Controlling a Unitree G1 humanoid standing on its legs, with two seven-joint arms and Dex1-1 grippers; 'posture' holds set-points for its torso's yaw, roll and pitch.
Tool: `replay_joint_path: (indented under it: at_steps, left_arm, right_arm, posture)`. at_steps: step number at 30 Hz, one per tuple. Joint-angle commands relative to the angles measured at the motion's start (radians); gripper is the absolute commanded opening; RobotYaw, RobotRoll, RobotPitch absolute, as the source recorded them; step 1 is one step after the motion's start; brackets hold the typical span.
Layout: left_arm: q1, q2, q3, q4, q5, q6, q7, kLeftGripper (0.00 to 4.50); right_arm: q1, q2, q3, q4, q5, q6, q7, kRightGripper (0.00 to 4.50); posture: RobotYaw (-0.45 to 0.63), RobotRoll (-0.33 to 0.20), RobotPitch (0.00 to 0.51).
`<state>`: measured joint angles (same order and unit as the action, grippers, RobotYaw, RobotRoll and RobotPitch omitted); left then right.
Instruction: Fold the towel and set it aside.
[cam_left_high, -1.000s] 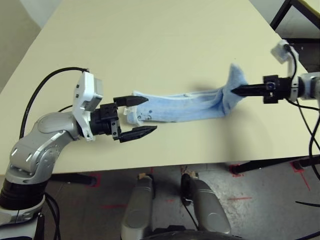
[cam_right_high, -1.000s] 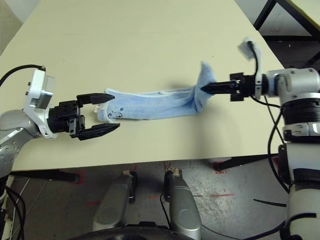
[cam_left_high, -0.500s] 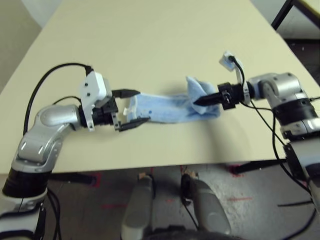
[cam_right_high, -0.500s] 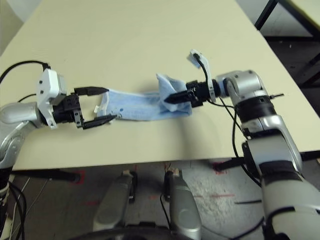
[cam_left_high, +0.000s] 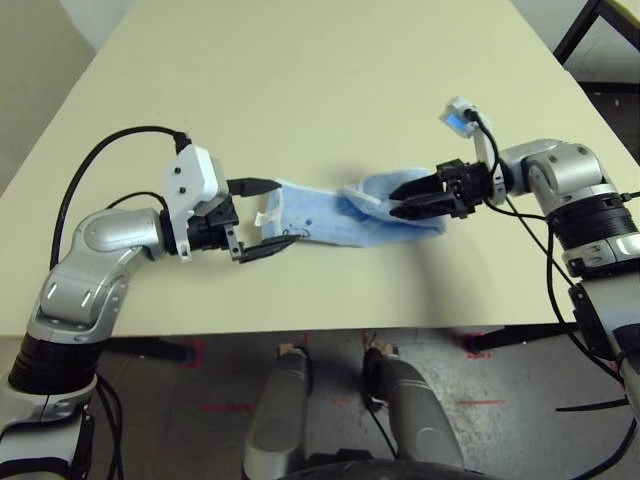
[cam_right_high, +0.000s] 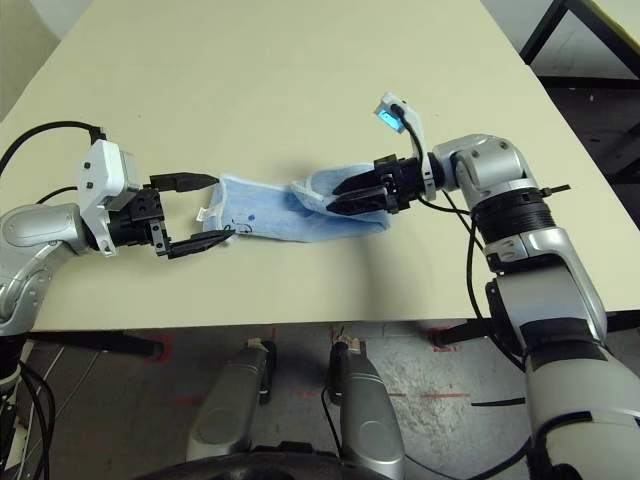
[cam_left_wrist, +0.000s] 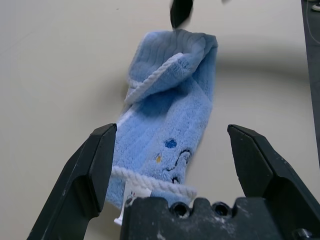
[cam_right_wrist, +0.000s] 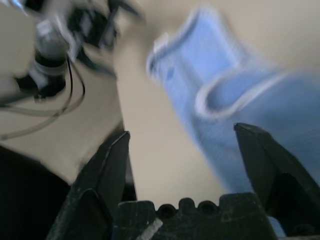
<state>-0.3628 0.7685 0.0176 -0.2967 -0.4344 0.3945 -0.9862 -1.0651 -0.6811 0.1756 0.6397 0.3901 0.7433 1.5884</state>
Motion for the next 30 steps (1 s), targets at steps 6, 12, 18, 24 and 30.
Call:
replay_joint_path:
  at_steps: [6,12,18,24,30]
  left_arm:
    - [-0.185,-0.136,-0.040,0.052,-0.015,0.154,0.132,4.50]
    - [-0.340,-0.275,-0.169,0.172,0.079,0.193,0.213,3.50]
    - [-0.458,-0.411,-0.272,0.353,0.183,0.179,0.263,1.18]
    - [-0.528,-0.532,-0.338,0.521,0.260,0.152,0.269,0.00]
    - [-0.480,-0.523,-0.425,0.486,0.289,0.225,0.198,0.00]
  right_arm:
    - [-0.051,0.027,-0.131,0.264,-0.100,-0.315,-0.242,4.46]
    - [0.026,0.057,-0.146,0.241,-0.111,-0.407,-0.247,4.32]
    - [0.082,0.088,-0.158,0.190,-0.110,-0.432,-0.235,2.46]
    - [0.154,0.144,-0.144,0.114,-0.116,-0.456,-0.254,0.03]
    - [0.213,0.184,-0.118,0.074,-0.146,-0.465,-0.270,0.01]
  posture:
    - [0.19,0.000,0.152]
    - [0.18,0.000,0.147]
    - [0.17,0.000,0.143]
    - [0.15,0.000,0.142]
    - [0.14,0.000,0.146]
